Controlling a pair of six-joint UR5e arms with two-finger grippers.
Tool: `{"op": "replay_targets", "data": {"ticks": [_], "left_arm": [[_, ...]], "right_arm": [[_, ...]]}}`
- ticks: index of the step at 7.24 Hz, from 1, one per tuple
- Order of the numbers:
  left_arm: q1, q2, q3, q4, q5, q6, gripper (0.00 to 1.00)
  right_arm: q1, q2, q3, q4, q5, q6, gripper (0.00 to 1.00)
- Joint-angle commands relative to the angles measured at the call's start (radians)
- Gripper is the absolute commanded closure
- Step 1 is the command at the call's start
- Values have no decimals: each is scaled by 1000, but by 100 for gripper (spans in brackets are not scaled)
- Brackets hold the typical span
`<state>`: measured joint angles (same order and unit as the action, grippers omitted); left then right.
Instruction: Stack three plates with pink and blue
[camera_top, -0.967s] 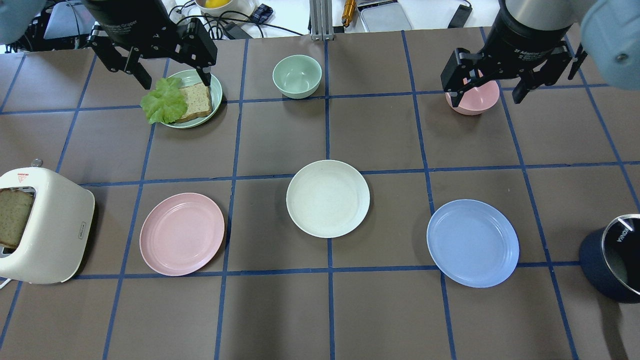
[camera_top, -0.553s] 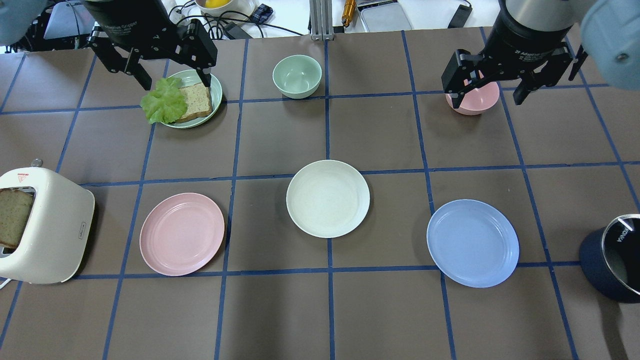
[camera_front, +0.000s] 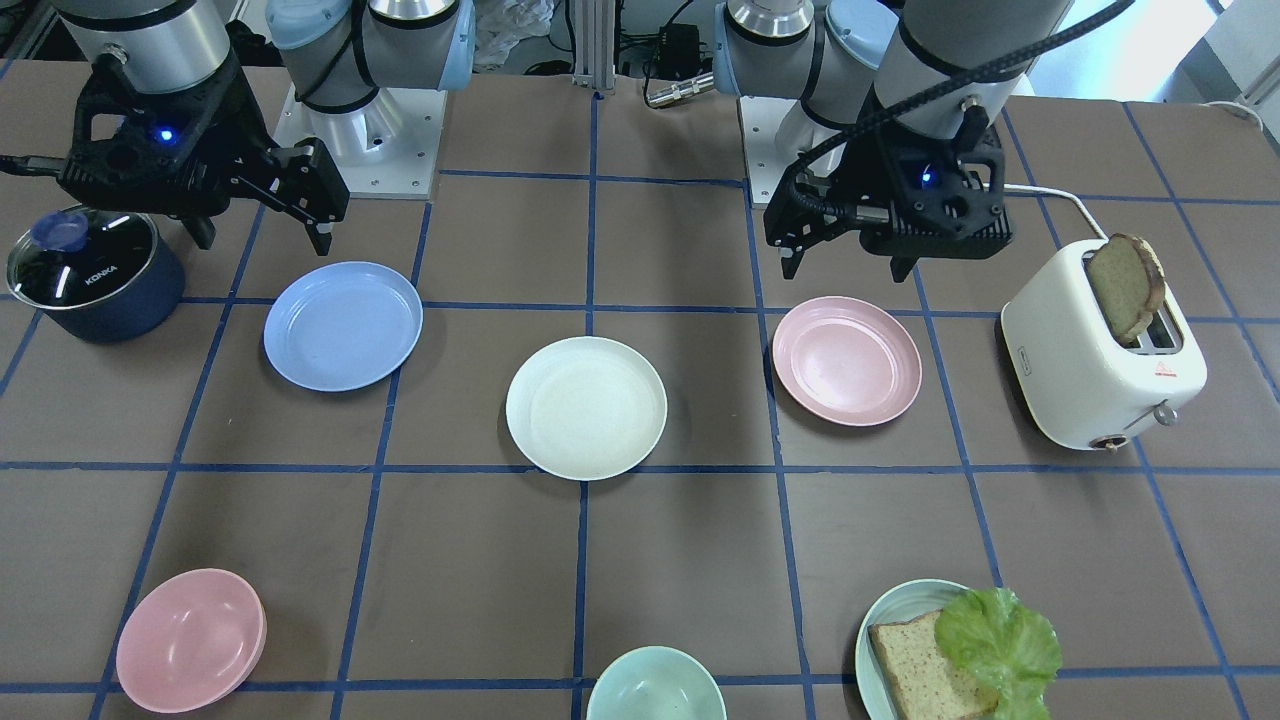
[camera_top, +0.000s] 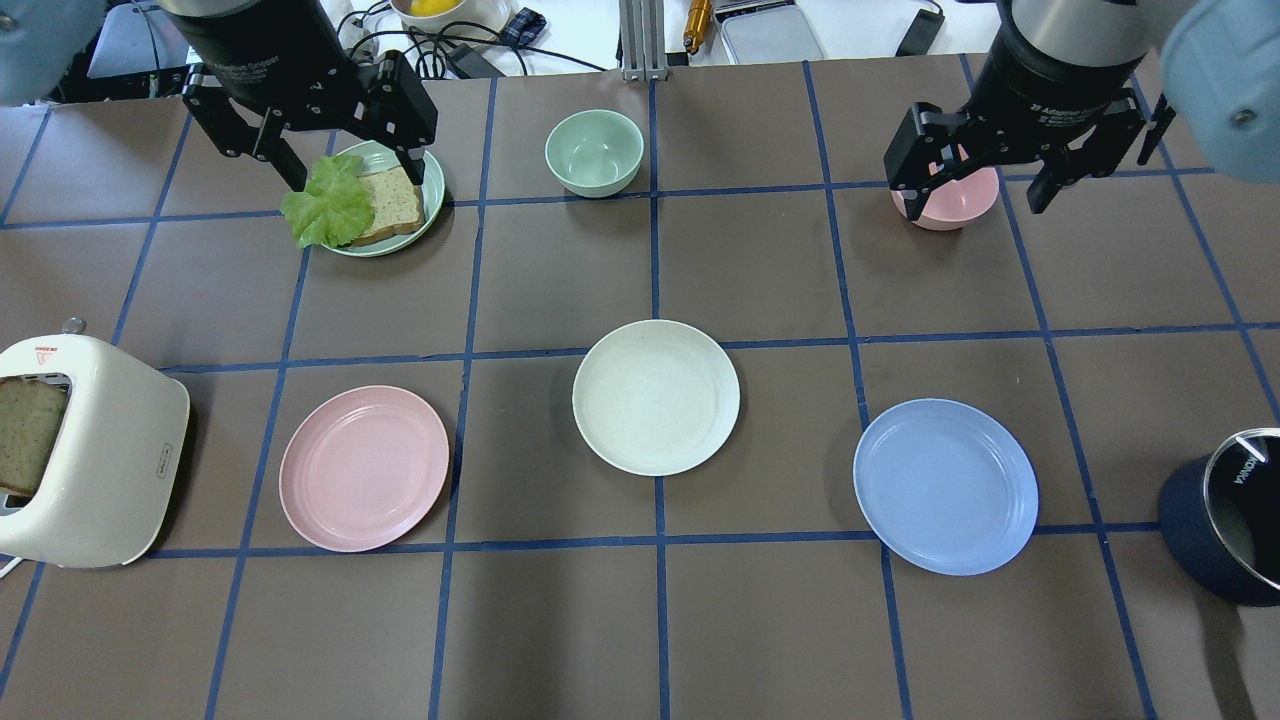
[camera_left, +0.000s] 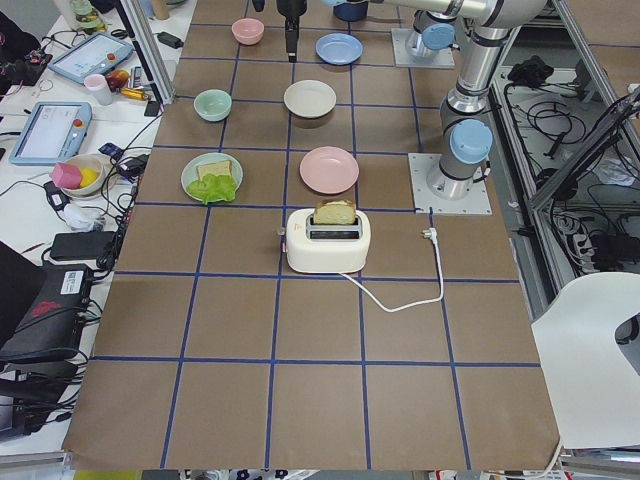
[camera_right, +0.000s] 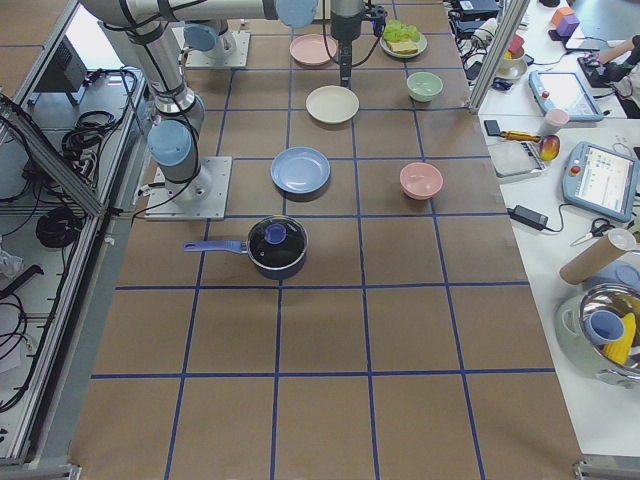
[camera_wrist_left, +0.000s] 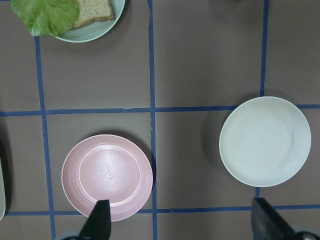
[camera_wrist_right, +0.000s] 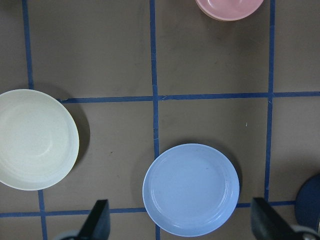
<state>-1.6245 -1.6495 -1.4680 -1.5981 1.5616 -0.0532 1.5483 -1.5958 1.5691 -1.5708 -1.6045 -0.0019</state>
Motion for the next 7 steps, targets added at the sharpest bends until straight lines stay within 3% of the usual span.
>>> {"op": "replay_targets", "data": {"ticks": [1,4,5,6,7], "left_arm": [[0,4,-201,233,2,10,0],[-11,28,-470,403,116,-1,0],[-9,37,-545,452,115,-5,5],[-9,34,-622,557,118,2,20],[-9,36,-678,587,117,-1,21]], "right_arm": [[-27,-10,29,-2,0,-6,0],[-40,-15,48,-2,-5,-24,0],[-75,-21,80,-9,-3,-44,0],[-108,-36,115,-15,-2,-64,0],[-126,-65,177,-32,-3,-94,0]]}}
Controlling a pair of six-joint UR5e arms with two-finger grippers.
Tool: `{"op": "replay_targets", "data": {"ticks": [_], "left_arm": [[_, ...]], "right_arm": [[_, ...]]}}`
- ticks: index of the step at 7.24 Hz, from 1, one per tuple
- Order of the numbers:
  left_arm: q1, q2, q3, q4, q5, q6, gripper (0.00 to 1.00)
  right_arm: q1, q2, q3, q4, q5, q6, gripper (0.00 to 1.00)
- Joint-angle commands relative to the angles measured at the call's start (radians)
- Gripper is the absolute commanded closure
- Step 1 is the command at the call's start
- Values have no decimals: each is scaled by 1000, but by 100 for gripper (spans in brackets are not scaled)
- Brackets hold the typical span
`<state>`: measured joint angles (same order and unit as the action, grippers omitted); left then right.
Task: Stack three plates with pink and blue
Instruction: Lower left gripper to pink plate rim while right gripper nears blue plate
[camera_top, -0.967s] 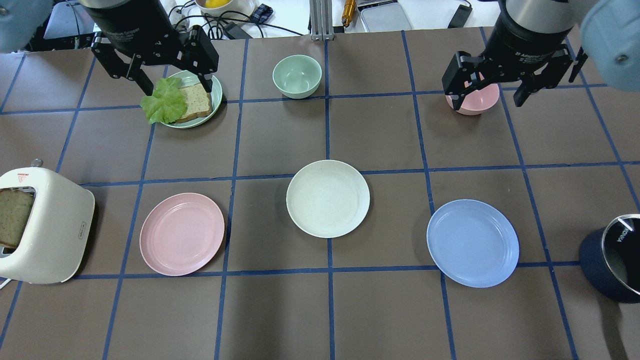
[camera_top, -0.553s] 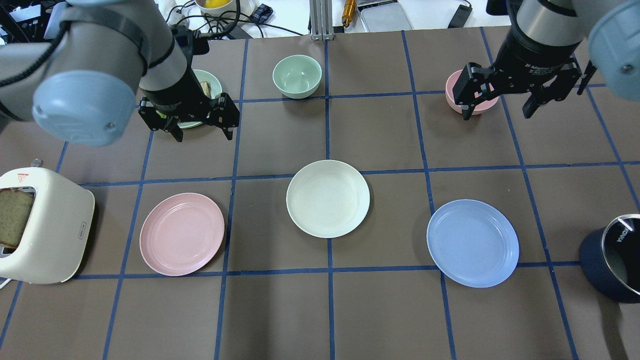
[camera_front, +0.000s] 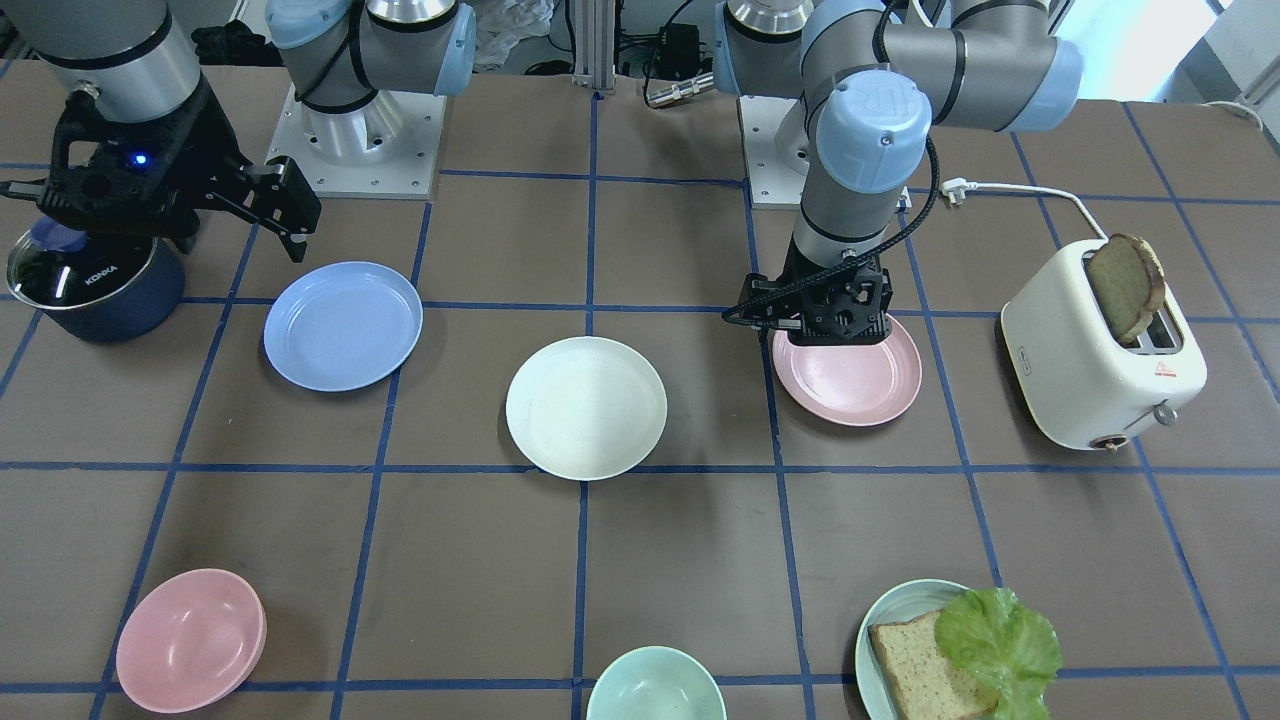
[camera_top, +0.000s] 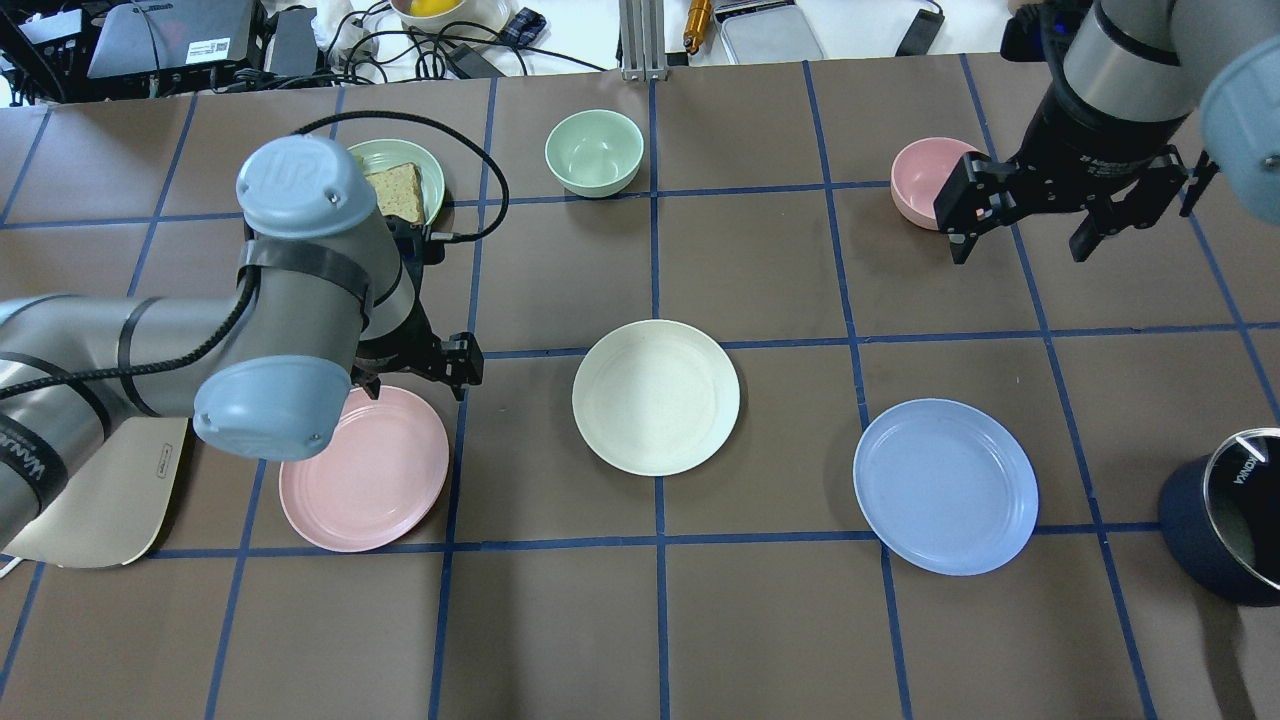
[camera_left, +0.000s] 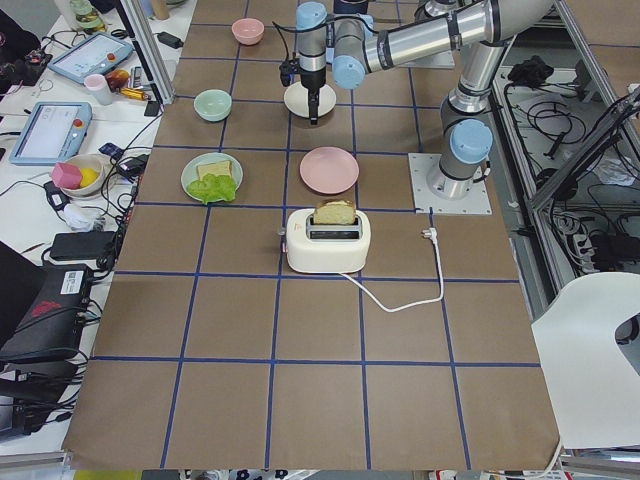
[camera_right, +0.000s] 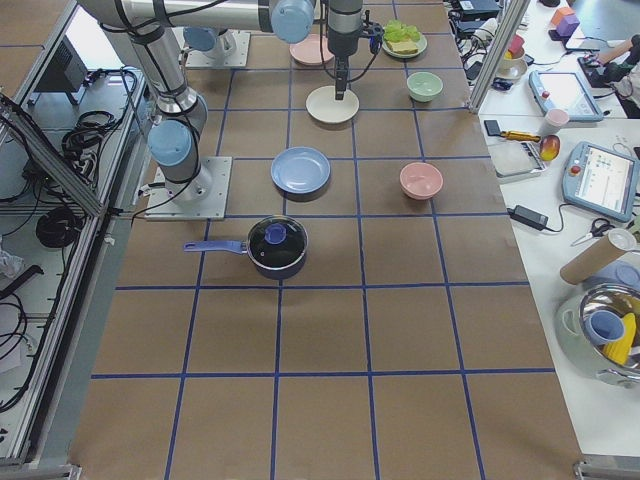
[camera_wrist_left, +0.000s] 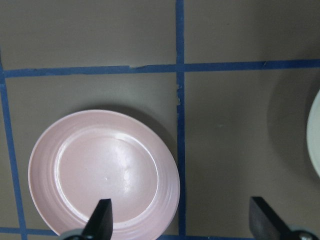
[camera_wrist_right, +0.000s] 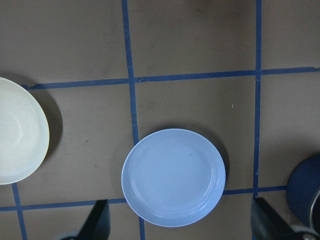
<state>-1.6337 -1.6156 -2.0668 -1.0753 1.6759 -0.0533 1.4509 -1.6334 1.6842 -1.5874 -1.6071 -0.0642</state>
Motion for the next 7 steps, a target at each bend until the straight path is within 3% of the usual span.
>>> {"op": "replay_targets", "data": {"ticks": [1,2,5,7], "left_arm": [[0,6,-110,74,1,0,21],[-5,8,-124,72,1,3,30],[-5,-9,-159,74,-4,20,41],[-5,-33,-159,75,-2,42,41]], "right_arm": [[-79,-45,136,-88,4,-70,0],[-137,-49,217,-170,7,-125,0],[-250,-66,385,-271,9,-247,0],[-317,-66,532,-438,13,-310,0]]}}
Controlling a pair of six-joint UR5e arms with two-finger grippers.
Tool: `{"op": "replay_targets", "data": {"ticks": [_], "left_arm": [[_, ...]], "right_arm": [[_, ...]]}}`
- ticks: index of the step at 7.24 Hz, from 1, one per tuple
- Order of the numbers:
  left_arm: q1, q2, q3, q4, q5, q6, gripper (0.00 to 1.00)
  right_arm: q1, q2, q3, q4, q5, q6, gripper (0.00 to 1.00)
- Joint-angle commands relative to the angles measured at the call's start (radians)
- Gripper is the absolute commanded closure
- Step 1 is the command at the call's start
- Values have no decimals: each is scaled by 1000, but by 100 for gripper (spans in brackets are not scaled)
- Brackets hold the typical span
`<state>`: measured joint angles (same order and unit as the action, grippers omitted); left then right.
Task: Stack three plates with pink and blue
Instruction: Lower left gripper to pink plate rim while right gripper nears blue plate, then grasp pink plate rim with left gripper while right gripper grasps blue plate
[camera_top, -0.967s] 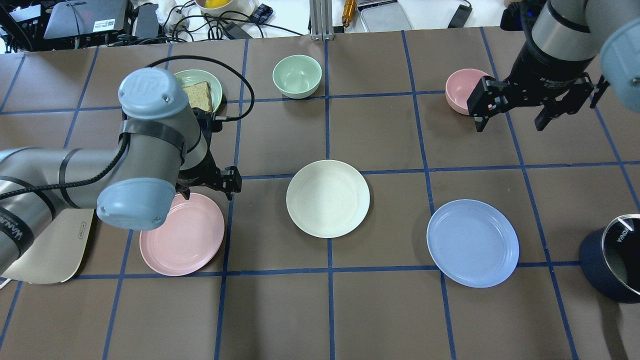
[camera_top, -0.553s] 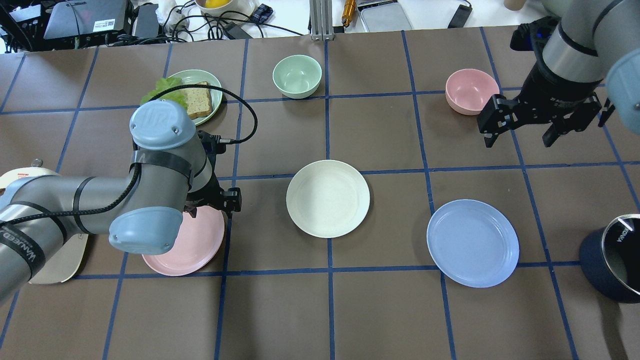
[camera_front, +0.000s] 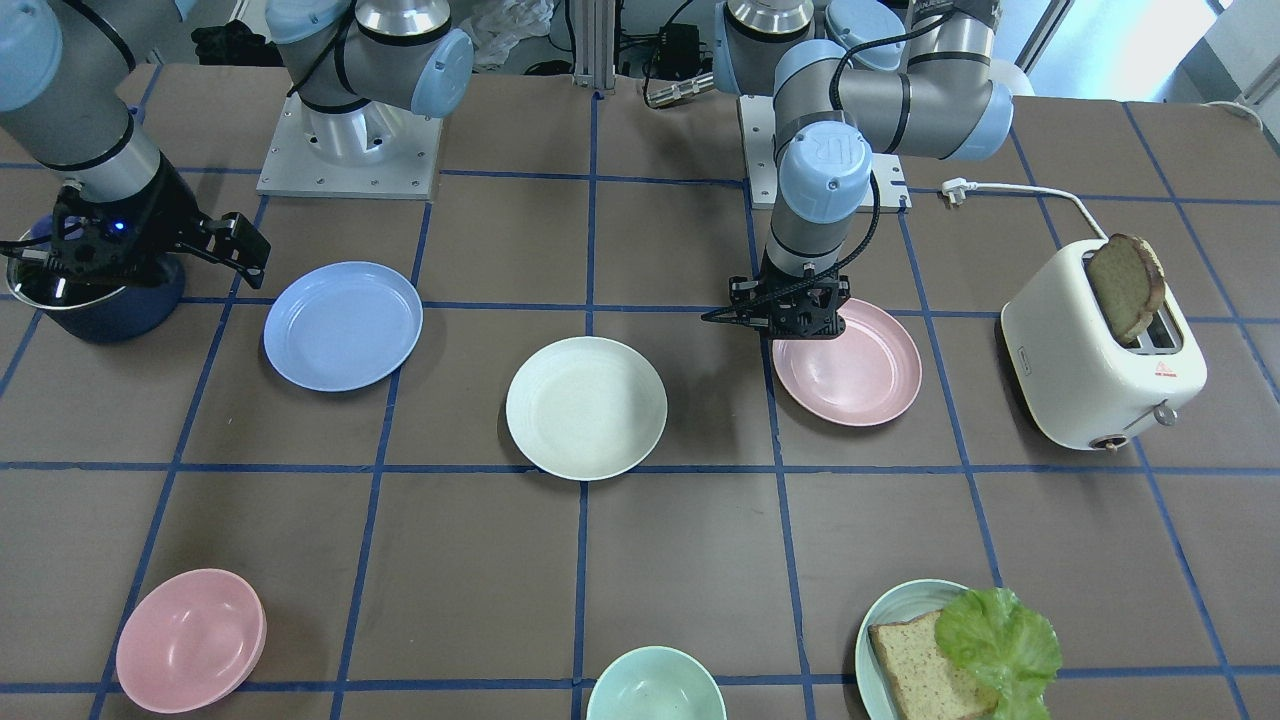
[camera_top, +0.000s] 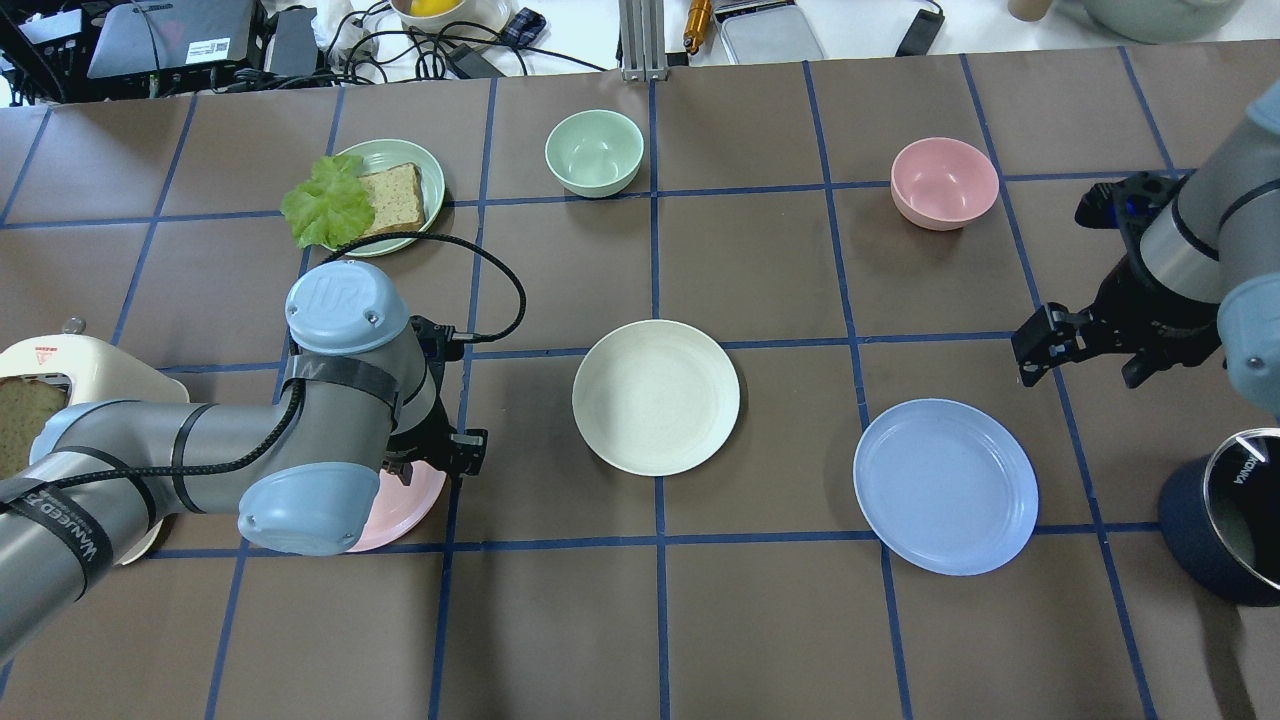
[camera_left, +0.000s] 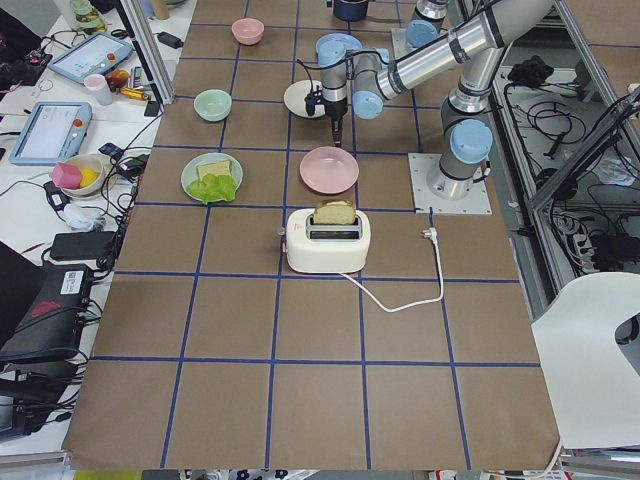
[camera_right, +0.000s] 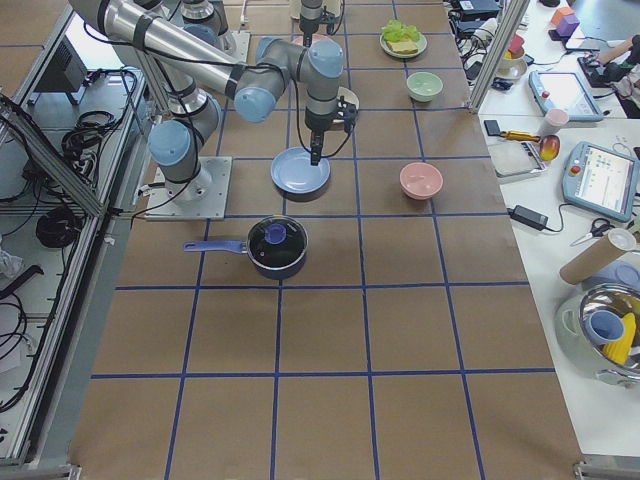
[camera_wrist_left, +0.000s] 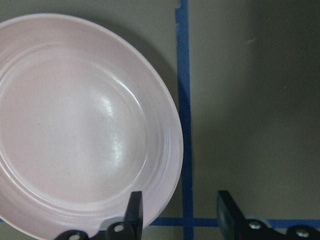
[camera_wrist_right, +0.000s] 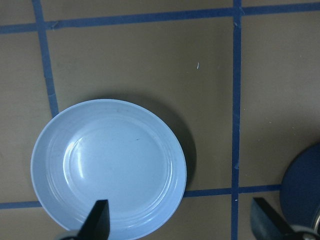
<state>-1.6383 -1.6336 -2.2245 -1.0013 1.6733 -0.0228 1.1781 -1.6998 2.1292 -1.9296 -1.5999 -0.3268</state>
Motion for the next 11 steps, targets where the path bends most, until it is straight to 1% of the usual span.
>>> {"op": "replay_targets", "data": {"ticks": [1,2,3,4,5,6,7,9,10,11], "left_arm": [[0,-18,0,0,0,18,41],[0,-20,-1,-2,-1,29,41],[0,-25,-1,0,0,55,41],[0,-31,-1,10,-1,56,43],[0,-37,-1,12,-1,61,44],[0,-46,-4,16,0,70,47],[0,-57,-7,56,-3,75,48],[0,-72,-6,64,-1,78,48],[2,-77,-3,66,-1,86,50],[2,-81,-3,67,0,92,52]], "right_arm": [[-78,-1,137,-112,15,-64,0],[-93,8,153,-158,50,-92,0],[-104,15,178,-169,95,-116,0],[-104,44,198,-211,121,-148,0],[-109,101,202,-267,121,-205,1],[-144,141,204,-302,123,-215,4],[-187,158,207,-299,123,-215,7],[-192,161,244,-301,123,-248,20],[-192,157,254,-301,123,-248,32],[-192,160,255,-301,123,-250,40]]}}
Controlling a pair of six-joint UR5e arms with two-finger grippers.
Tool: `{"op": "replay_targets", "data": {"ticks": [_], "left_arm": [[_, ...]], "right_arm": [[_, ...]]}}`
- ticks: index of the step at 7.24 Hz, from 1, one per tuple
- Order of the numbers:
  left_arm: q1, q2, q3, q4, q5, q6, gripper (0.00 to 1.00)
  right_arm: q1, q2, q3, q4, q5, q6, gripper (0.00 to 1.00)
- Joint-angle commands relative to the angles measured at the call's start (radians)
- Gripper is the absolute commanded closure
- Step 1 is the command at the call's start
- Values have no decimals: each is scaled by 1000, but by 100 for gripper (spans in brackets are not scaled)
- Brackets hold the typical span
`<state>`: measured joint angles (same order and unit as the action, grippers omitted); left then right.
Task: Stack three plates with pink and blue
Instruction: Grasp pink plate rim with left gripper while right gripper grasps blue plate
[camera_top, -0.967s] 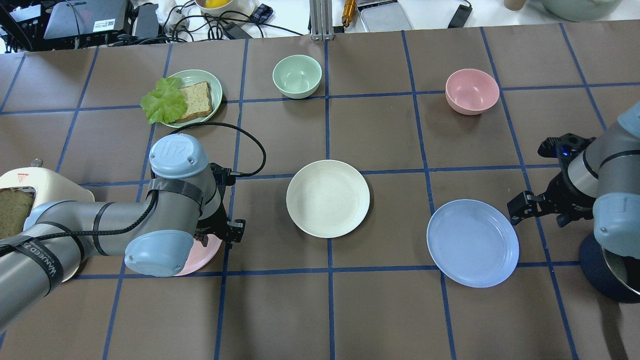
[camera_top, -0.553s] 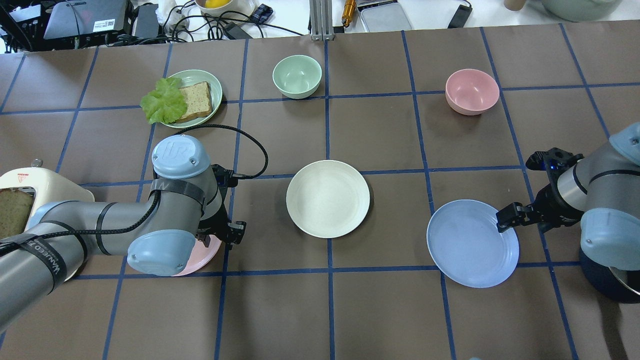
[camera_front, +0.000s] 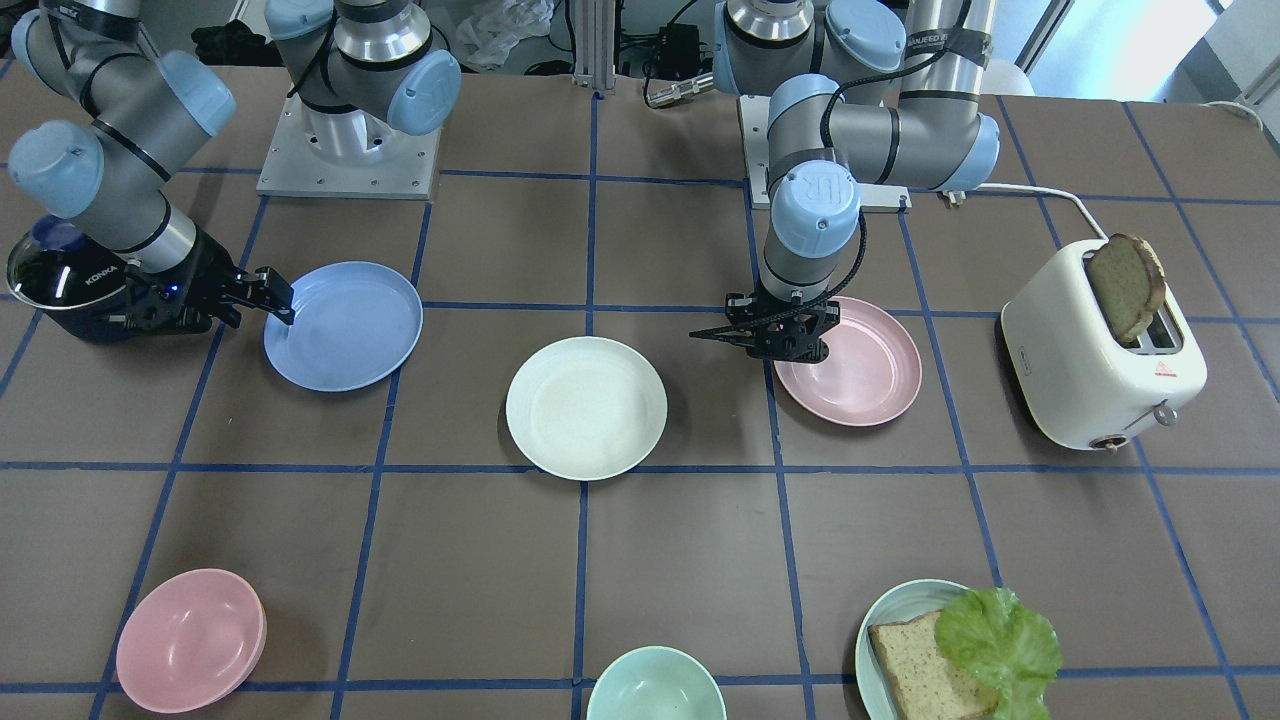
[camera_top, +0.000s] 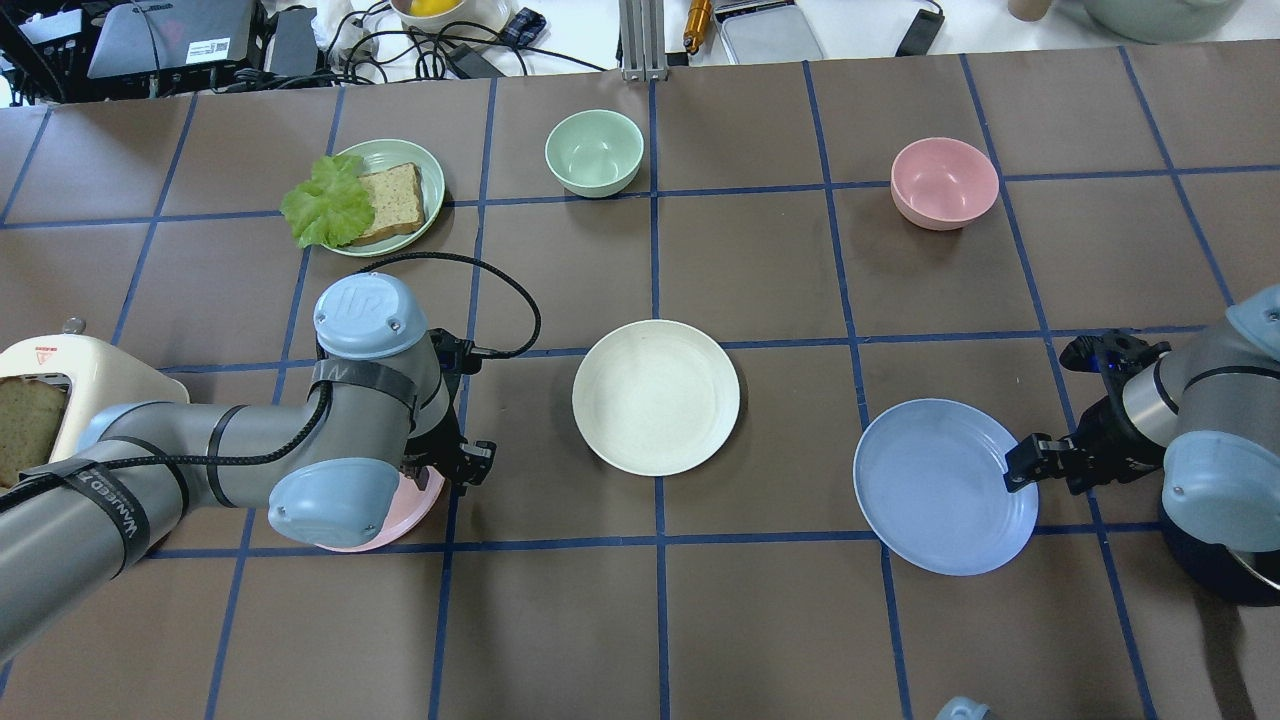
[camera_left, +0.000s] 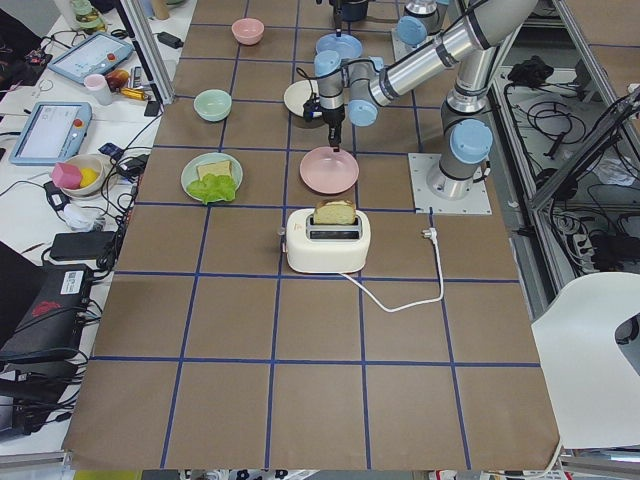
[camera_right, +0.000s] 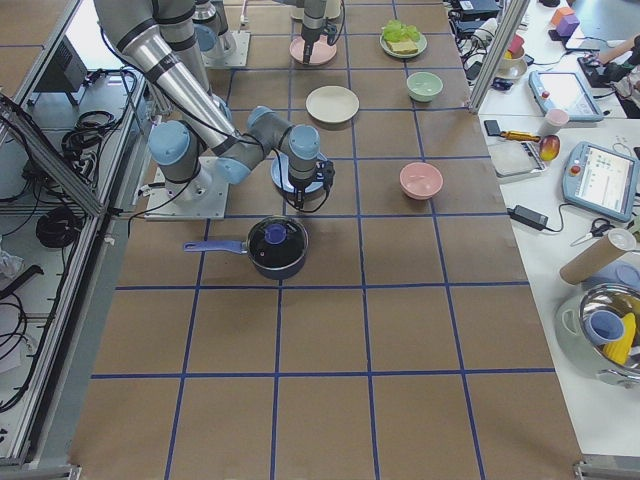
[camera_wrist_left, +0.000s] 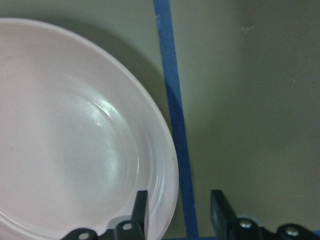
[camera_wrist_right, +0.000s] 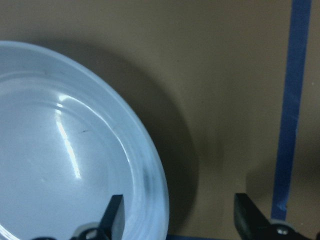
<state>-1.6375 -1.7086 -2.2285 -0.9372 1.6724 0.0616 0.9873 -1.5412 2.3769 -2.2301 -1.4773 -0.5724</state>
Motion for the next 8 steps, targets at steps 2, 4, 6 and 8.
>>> {"op": "replay_targets", "data": {"ticks": [2,4,6,8], "left_arm": [[4,-8,3,3,1,9,63],[4,-29,3,21,4,15,80],[4,-45,9,51,7,14,100],[-4,-42,12,52,39,12,100]], "right_arm": [[-1,-4,8,3,0,-4,95],[2,-14,2,6,26,-33,100],[4,-60,-2,17,26,-30,100],[5,-66,-50,65,26,-33,100]]}}
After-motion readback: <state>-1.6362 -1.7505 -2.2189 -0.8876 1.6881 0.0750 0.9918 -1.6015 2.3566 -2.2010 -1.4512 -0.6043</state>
